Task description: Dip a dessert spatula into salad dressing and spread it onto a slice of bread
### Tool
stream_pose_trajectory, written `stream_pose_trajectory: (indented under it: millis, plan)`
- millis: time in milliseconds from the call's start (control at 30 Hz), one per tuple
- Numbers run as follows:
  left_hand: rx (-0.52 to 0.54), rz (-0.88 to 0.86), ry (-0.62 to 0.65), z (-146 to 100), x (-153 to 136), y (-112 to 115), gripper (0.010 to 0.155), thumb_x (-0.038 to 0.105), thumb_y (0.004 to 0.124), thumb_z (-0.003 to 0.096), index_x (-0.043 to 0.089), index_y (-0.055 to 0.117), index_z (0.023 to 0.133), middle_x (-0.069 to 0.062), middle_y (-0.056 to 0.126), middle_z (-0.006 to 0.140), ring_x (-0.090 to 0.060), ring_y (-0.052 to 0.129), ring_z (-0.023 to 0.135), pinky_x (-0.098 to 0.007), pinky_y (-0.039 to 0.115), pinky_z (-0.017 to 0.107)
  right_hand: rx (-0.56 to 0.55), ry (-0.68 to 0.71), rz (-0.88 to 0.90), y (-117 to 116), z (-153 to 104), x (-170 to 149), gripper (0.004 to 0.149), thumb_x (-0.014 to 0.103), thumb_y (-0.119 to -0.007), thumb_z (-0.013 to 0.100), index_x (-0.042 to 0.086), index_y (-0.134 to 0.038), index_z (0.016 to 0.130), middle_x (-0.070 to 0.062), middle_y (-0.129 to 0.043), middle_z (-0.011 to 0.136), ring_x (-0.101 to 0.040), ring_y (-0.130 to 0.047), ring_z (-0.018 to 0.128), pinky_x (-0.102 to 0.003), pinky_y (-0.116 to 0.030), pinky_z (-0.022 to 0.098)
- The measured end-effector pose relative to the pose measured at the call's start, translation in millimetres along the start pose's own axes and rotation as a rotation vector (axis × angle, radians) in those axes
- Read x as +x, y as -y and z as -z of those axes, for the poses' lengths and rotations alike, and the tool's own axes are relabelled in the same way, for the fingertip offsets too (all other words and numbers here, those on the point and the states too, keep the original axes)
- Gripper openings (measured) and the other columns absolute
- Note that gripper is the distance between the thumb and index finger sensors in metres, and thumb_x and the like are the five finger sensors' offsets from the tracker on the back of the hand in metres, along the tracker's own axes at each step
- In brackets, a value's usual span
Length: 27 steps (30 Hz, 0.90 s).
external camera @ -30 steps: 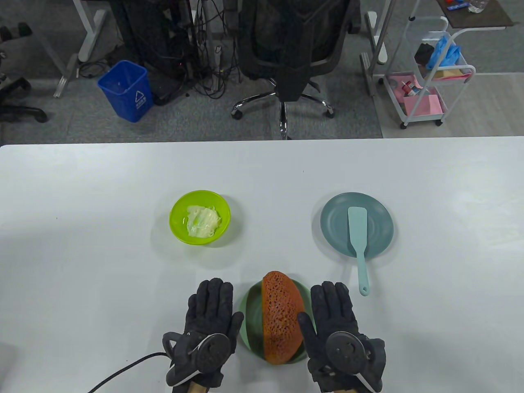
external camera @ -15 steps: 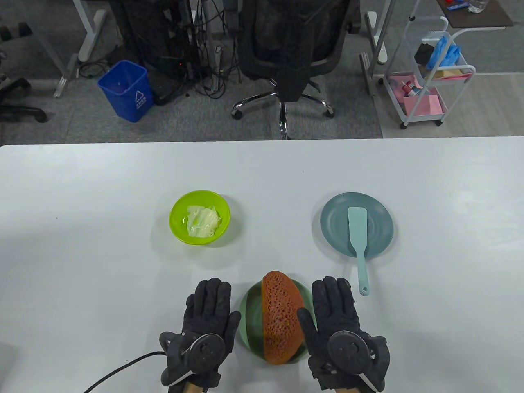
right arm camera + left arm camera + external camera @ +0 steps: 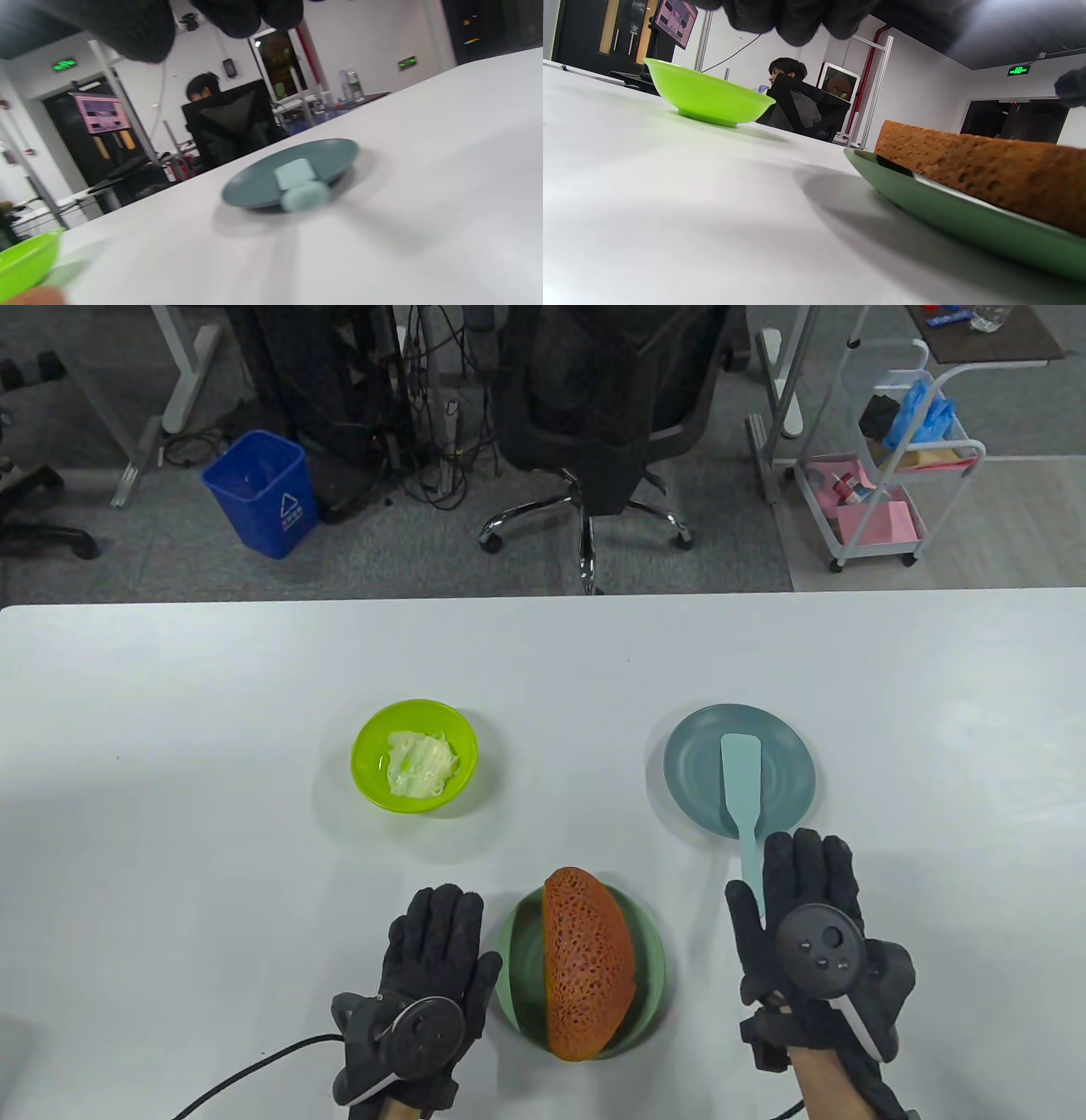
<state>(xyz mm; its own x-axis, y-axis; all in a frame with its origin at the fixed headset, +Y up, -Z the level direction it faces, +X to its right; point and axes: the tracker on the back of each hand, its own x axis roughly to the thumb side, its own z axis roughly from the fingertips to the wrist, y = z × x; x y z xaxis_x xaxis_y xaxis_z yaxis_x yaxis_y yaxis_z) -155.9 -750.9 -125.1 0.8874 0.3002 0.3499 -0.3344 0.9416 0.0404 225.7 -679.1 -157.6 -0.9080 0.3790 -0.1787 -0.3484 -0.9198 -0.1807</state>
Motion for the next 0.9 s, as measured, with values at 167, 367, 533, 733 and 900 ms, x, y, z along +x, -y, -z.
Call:
stream_pose_trajectory:
  millis: [167,367,533,733,900]
  plan:
    - [-0.011,0.003,0.001,0.9,0.0,0.8,0.069,0.051,0.046,0.0642,0.01,0.046,0.119,-0.024,0.045,0.12,-0.053,0.051,0.109,-0.065,0.047,0.074,0.042,-0.081,0.004,-6.8,20.7,-32.4,0.065,0.046,-0.078,0.059,0.026,-0.045,0.112,-0.008,-0.036,0.119,-0.038,-0.028,0.115,-0.051,-0.037,0.085]
    - [-0.02,-0.006,-0.006,2.6,-2.1,1.9,0.069,0.051,0.047,0.0642,0.01,0.047,0.119,-0.024,0.046,0.12,-0.053,0.052,0.109,-0.065,0.047,0.074,0.185,-0.049,-0.056,-27.2,38.7,-60.2,0.07,0.029,-0.089,0.058,0.034,-0.043,0.111,-0.004,-0.039,0.12,-0.036,-0.04,0.116,-0.048,-0.049,0.085]
    - [-0.033,-0.003,-0.017,4.1,-4.6,4.0,0.069,0.051,0.047,0.0642,0.01,0.048,0.119,-0.024,0.047,0.12,-0.053,0.052,0.109,-0.065,0.047,0.074,0.282,0.034,0.0,-45.5,45.8,-67.7,0.082,0.016,-0.097,0.054,0.039,-0.04,0.109,-0.001,-0.034,0.119,-0.035,-0.045,0.115,-0.046,-0.053,0.085]
    - [-0.036,-0.012,-0.027,3.7,-5.9,3.9,0.069,0.051,0.047,0.0641,0.01,0.048,0.119,-0.024,0.048,0.12,-0.053,0.053,0.109,-0.065,0.048,0.074,0.306,0.105,0.012,-58.8,54.7,-61.0,0.09,0.012,-0.099,0.052,0.046,-0.036,0.107,0.003,-0.03,0.117,-0.034,-0.056,0.109,-0.049,-0.058,0.083]
    - [-0.037,-0.023,-0.034,3.1,-7.3,3.9,0.067,0.051,0.047,0.0642,0.012,0.049,0.119,-0.024,0.048,0.12,-0.053,0.053,0.109,-0.065,0.047,0.074,0.364,0.141,-0.045,-70.6,62.8,-57.0,0.091,0.012,-0.097,0.054,0.052,-0.034,0.105,0.007,-0.023,0.117,-0.034,-0.057,0.107,-0.051,-0.056,0.083]
